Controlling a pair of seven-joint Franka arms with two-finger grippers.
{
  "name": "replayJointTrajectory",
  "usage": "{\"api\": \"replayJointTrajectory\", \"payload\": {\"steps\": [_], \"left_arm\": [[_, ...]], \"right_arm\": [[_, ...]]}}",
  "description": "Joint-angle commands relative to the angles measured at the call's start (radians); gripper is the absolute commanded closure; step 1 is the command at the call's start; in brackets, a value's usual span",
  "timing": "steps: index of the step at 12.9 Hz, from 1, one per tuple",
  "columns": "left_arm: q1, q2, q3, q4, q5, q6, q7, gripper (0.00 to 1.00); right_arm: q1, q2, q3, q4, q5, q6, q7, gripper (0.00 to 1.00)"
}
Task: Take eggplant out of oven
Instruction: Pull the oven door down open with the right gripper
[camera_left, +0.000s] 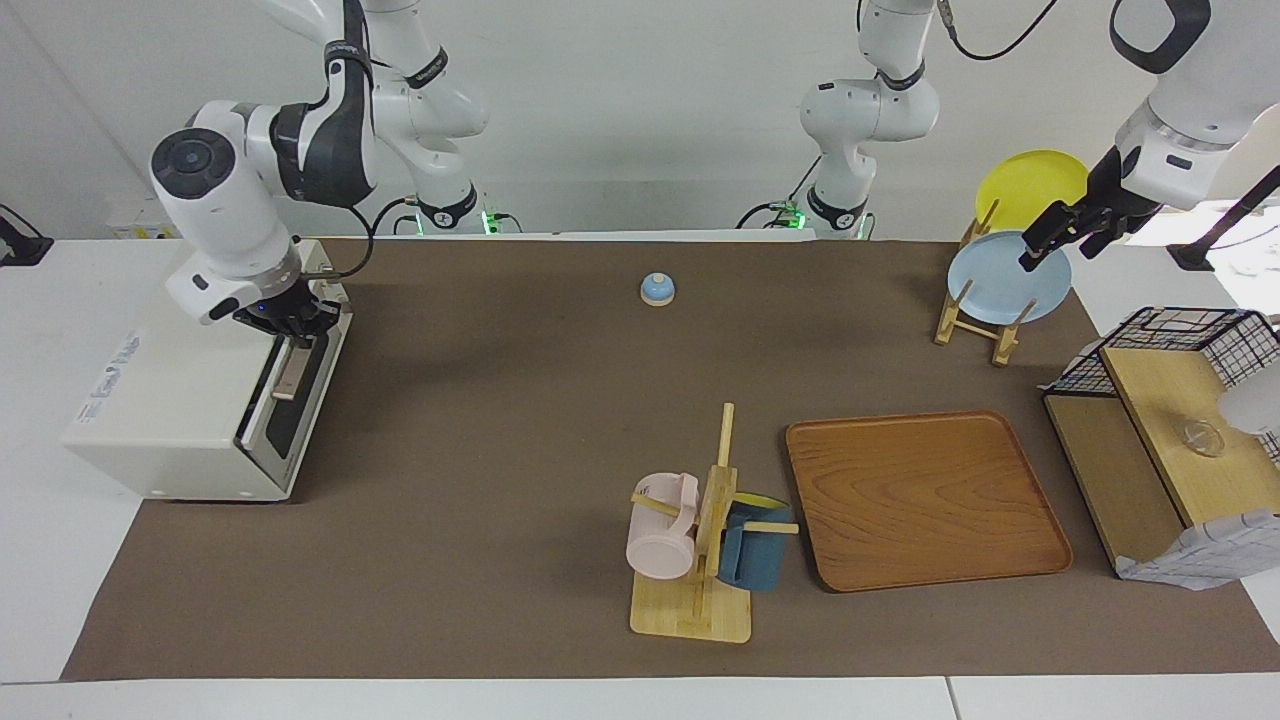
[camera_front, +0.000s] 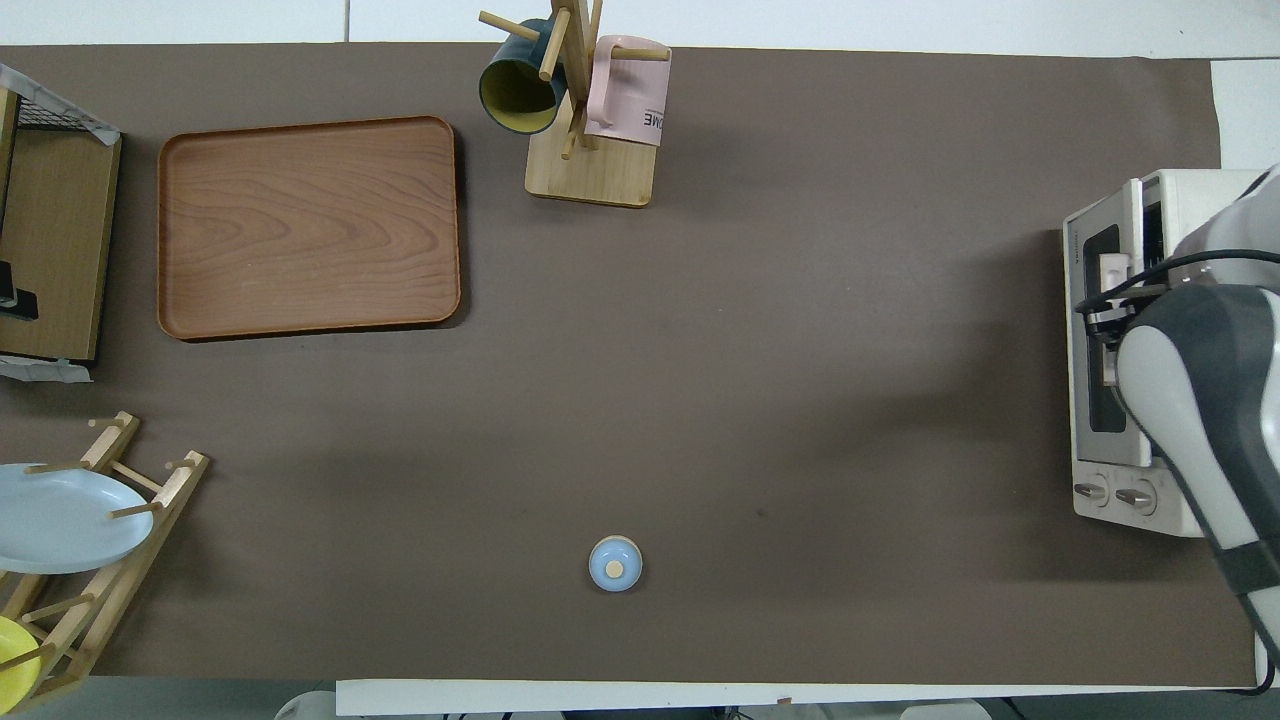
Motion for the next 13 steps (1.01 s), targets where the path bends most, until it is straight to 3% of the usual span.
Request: {"api": "replayJointTrajectory", "payload": {"steps": [1,4,6,7,9,10,13], "left_arm": [[0.005,-0.024,-0.003,-0.026,0.013,0.009,-0.001,0.00],[0.005,-0.024,-0.003,-0.027,0.013,0.009,-0.001,0.00],[0.005,-0.024,-0.003,-0.025,0.013,0.009,-0.001,0.00],[0.005,-0.024,-0.003,-0.025,0.013,0.009,-0.001,0.00],[0.005,-0.024,-0.003,-0.026,0.013,0.009,-0.001,0.00],[0.005,-0.024,-0.003,-0.025,0.013,0.009,-0.001,0.00],[0.005,-0.024,-0.003,-0.025,0.013,0.009,-0.001,0.00]], "right_arm": [[0.077,0.125,0.002,-0.024,0.023,0.194,0.125,1.00],[0.088,0.251,0.002,-0.021,0.089,0.328,0.134,1.00],[0.149,0.266,0.023,0.024,0.199,0.324,0.194,1.00],[0.197,0.270,0.024,0.058,0.214,0.296,0.281,0.95],[0.197,0.253,0.017,0.124,0.204,0.177,0.346,0.59],[0.165,0.210,0.016,0.120,0.201,0.140,0.346,0.48],[0.085,0.123,0.017,0.103,0.159,-0.031,0.290,0.45]]}}
